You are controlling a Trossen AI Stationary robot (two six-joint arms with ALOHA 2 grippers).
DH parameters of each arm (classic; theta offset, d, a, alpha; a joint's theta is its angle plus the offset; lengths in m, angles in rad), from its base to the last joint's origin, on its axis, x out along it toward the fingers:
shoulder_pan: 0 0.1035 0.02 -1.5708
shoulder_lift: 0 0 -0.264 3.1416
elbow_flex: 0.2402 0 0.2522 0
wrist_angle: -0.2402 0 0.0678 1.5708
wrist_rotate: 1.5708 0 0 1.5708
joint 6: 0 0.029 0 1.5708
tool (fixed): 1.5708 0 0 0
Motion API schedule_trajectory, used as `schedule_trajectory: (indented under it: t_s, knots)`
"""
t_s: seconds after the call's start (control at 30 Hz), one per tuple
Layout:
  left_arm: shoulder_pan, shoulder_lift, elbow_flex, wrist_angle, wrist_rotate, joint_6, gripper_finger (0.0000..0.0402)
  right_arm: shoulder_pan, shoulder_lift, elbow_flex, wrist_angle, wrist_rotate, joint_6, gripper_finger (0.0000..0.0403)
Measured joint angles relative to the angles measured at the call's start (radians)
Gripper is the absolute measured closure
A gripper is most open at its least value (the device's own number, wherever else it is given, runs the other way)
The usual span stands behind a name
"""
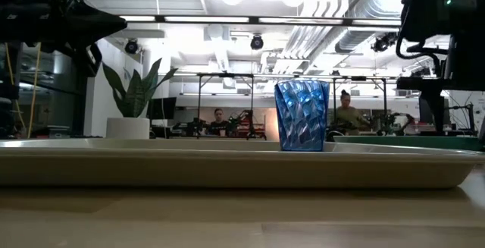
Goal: Pick and place plate/cup/fork/spoon on tray
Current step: Put the light blue plate on top of the gray tray
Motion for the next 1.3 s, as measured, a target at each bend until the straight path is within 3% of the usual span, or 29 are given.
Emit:
schedule_trajectory:
  t_s: [0.6, 1.07, 1.3]
  knots:
    - [0.000, 0.000, 0.000, 0.000, 0.000, 0.000, 0.0401, -0.050, 0.223, 0.001, 0.062, 0.004, 0.011, 0.0185]
    - [0.000, 0.000, 0.000, 0.000, 0.000, 0.000, 0.0401, -0.050, 0.255, 0.003, 0.087, 0.021, 0.027, 0.0323]
    - [0.000, 0.000, 0.000, 0.000, 0.000, 0.000, 0.0401, -0.050, 0.254, 0.005, 0.084, 0.024, 0.025, 0.0359]
